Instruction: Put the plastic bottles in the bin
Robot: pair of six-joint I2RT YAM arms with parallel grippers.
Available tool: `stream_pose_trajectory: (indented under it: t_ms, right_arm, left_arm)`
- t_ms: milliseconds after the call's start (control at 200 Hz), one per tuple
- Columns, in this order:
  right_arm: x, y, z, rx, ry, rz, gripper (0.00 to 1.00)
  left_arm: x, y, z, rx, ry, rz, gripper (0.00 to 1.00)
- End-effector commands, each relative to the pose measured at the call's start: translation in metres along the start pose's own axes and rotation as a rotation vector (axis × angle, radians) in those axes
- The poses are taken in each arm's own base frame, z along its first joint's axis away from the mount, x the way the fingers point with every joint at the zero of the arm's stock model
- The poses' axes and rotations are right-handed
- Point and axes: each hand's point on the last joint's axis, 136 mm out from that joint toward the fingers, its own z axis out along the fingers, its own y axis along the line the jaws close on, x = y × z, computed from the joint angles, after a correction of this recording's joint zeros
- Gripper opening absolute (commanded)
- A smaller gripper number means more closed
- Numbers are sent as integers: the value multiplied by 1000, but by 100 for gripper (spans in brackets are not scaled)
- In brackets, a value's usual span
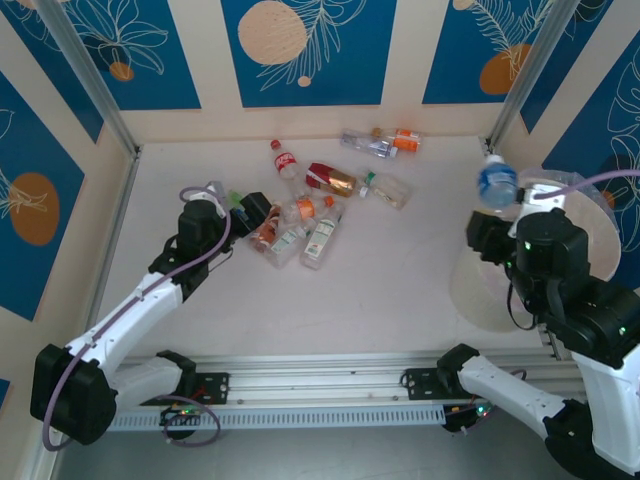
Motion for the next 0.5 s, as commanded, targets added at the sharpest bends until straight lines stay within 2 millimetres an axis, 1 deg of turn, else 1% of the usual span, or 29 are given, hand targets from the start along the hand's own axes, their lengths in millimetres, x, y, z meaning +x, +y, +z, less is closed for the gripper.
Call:
stream_pose_trajectory:
  t_ms: [0,140,225,310,320,360,365,435,495]
  right_arm:
    - [7,-62,-18,272,-39,47,44]
    - [14,-71,-16,341,-35,60,43]
    - [19,-69,-7,380,10,47,44]
    - [25,-60,10,396,91,44,46]
    - [25,-56,14,382,100,37,46]
    - [29,-57,25,395,149,50,46]
    - [28,-54,27,381,148,49,46]
    - [32,-59,44,382,192,115,47]
    - [35,-58,56,326,213,191,47]
  left_arm:
    - [-4,0,3,11,-21,28,100]
    - [-1,-3,8,27,-5,20,100]
    - [1,-3,10,30,8,18,100]
    - [2,-2,12,29,18,16,100]
    - [3,-2,12,28,18,16,100]
    - [4,-2,13,29,24,15,100]
    - [4,-2,13,29,24,14,100]
    - [5,-2,14,30,32,13,100]
    - [7,-1,13,27,39,15,100]
